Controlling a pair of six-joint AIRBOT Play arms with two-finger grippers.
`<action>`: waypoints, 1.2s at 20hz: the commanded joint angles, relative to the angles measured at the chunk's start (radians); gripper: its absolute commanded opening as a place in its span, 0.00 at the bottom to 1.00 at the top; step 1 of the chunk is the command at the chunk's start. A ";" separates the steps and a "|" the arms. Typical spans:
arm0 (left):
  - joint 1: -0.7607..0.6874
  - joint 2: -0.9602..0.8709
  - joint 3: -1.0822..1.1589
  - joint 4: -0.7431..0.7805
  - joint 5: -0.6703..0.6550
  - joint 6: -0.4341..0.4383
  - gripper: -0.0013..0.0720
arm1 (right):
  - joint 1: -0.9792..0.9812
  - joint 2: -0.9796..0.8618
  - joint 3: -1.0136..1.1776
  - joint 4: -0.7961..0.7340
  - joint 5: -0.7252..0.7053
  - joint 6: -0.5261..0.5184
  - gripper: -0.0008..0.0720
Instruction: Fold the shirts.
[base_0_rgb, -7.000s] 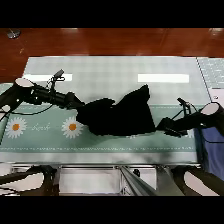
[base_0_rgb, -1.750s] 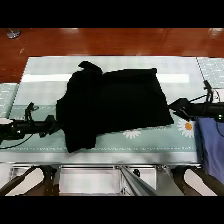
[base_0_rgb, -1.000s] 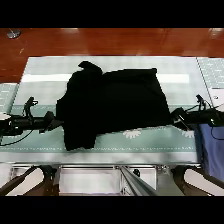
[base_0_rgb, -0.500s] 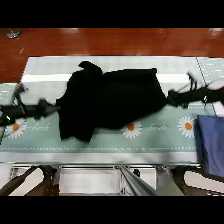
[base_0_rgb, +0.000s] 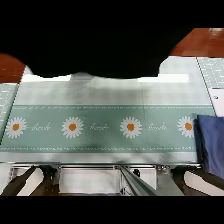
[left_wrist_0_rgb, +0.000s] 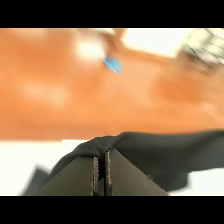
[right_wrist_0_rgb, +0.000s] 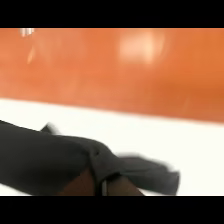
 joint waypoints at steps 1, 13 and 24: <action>0.005 0.098 0.198 0.226 0.024 -0.095 0.07 | 0.002 0.176 0.102 -0.102 0.037 0.012 0.04; -0.377 0.416 0.143 0.861 -0.131 -0.207 0.07 | 0.002 0.561 -0.077 -0.295 0.288 0.068 0.04; -0.391 0.128 -0.473 0.785 0.144 -0.288 0.08 | 0.002 0.338 -0.698 -0.160 0.019 -0.019 0.04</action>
